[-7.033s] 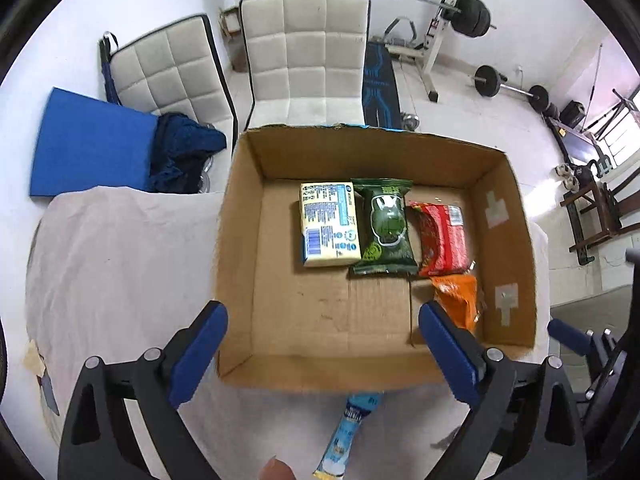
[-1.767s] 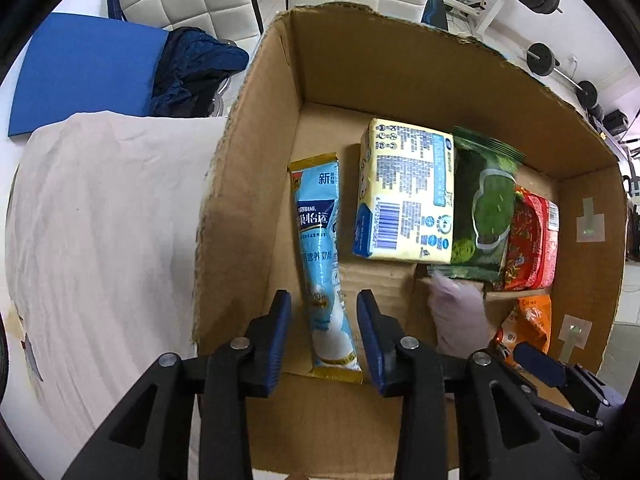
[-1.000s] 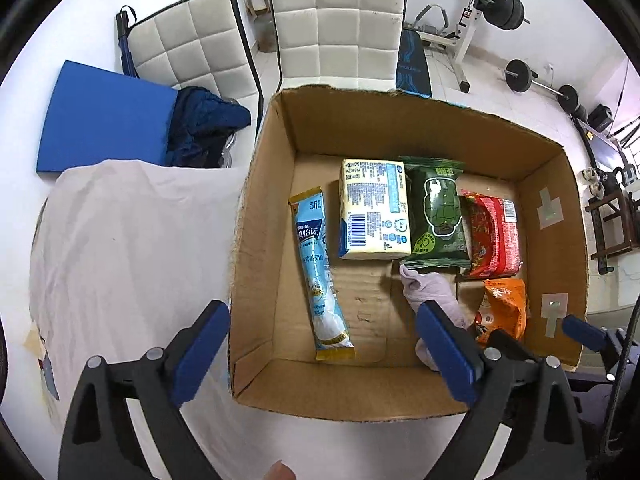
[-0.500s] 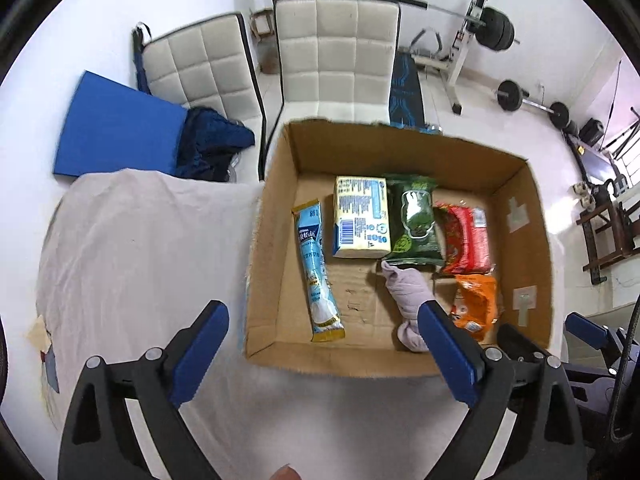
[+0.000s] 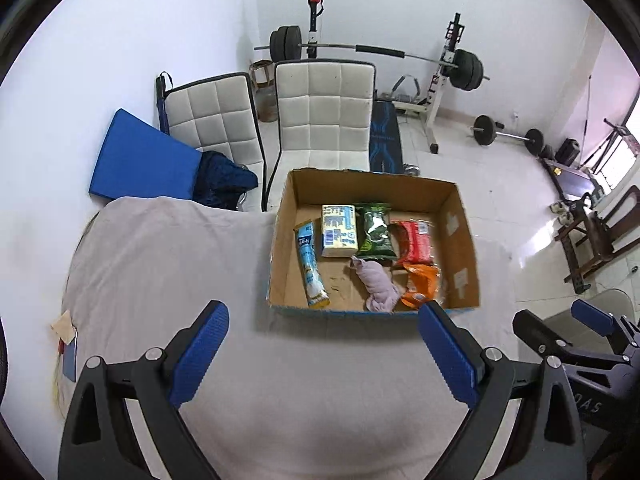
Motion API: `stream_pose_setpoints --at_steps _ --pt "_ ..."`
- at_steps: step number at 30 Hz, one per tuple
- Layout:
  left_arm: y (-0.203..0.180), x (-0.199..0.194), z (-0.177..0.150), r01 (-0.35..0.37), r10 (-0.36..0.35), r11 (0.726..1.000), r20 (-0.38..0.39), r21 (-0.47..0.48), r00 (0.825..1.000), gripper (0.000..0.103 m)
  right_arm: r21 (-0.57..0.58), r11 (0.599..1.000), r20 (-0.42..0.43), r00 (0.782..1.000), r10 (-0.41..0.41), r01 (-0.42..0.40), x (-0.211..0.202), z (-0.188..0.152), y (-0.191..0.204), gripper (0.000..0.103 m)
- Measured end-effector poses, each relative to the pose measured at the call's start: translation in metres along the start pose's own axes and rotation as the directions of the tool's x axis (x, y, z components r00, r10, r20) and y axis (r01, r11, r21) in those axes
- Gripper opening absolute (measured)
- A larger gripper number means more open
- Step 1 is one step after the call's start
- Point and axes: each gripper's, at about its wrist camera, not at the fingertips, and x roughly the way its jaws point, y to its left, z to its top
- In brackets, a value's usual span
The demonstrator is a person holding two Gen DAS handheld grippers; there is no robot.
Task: Organize soft objects
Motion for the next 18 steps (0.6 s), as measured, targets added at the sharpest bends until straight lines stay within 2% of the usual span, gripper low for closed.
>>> stream_pose_setpoints --at_steps 7,18 --pt "-0.002 -0.050 -0.020 0.043 -0.043 0.999 -0.001 -0.016 0.999 0.097 -0.002 0.999 0.051 0.998 0.038 -0.038 -0.073 -0.028 0.001 0.103" --pt "0.002 -0.099 -0.037 0.037 -0.037 0.999 0.015 0.001 0.999 0.097 -0.011 0.998 0.081 0.995 0.058 -0.058 -0.153 -0.068 0.008 0.103"
